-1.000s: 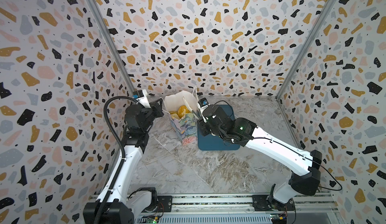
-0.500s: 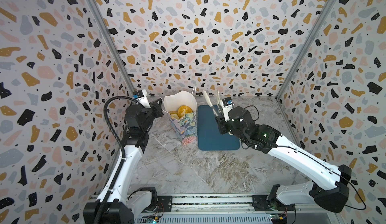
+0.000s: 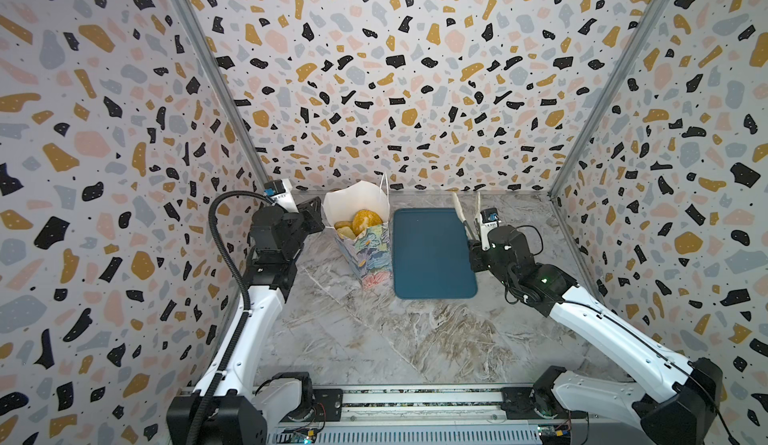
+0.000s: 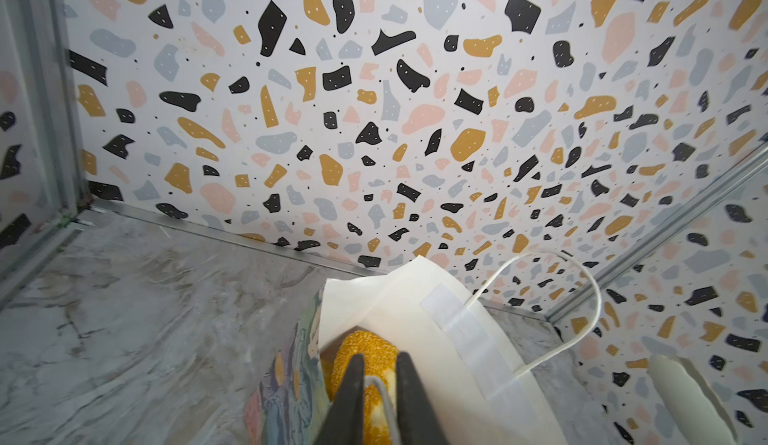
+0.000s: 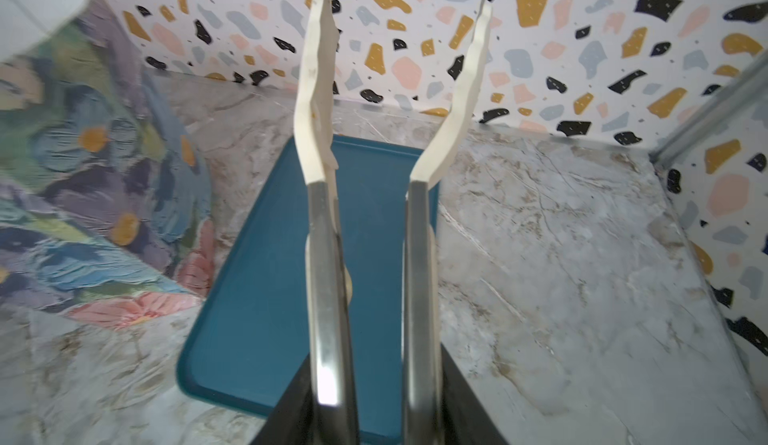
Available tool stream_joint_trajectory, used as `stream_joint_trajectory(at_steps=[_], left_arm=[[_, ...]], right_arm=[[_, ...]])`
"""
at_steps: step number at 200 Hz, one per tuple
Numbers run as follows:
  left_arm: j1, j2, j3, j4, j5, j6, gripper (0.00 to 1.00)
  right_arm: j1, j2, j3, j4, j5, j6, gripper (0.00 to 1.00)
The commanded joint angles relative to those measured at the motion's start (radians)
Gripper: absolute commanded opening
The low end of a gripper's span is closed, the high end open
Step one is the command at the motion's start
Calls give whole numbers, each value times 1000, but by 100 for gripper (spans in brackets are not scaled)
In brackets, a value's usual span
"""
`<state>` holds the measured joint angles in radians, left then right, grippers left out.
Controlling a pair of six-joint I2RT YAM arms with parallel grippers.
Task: Place the fake bread into the paper bag
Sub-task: 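Withdraw the empty tongs with the right gripper away from the bag, then set the tongs down by the tray while the left gripper releases the bag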
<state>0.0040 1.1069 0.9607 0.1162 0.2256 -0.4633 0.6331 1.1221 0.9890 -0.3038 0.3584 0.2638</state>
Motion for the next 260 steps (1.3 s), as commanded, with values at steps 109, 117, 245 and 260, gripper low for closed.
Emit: stream_joint_trajectory(at_steps=[109,117,245,260], left_arm=[[-4,-91,10,-146,-80,-12,100],[-4,-105,-5,-149,-89,-15,99],[-4,-156,-62,-248,-144,58,100],[-4,-166,-88,-241,-157,63,99]], right_arm=[[-263,9,-212,292,-115,-77,42],[-277,20,-218,301,-125,-79,42],[-399,298,-278,473,-192,-90,42],[-405,351,-267,487,-192,-89,42]])
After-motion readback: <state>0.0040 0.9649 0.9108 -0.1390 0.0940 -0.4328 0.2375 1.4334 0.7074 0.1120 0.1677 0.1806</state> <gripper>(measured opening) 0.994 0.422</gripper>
